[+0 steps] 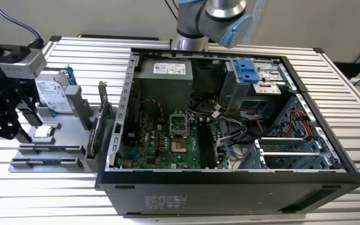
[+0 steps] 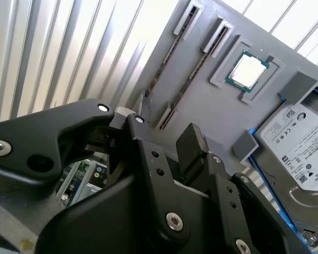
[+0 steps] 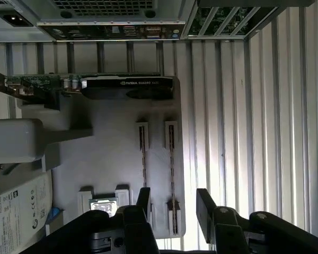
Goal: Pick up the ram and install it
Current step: 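Pick up the ram and move it above insertion slot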
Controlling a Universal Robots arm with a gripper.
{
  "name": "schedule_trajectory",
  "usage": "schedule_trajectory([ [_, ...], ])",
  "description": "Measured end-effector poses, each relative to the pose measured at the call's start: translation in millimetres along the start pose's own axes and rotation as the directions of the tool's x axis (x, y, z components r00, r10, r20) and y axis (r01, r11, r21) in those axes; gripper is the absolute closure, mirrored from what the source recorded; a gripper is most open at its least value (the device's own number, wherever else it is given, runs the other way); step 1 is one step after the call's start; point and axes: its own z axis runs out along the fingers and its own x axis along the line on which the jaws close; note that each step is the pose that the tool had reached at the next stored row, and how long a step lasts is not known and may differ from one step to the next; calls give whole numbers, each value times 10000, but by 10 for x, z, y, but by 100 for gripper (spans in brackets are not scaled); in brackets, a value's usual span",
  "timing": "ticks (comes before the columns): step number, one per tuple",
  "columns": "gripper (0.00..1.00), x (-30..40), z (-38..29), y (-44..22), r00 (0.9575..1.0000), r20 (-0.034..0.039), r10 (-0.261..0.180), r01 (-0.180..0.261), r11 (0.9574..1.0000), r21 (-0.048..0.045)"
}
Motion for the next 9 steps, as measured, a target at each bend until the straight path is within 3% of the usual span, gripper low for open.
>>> schedule_trajectory([
  [9, 0, 6, 110, -7, 9999, -5, -158, 158, 9999, -24],
])
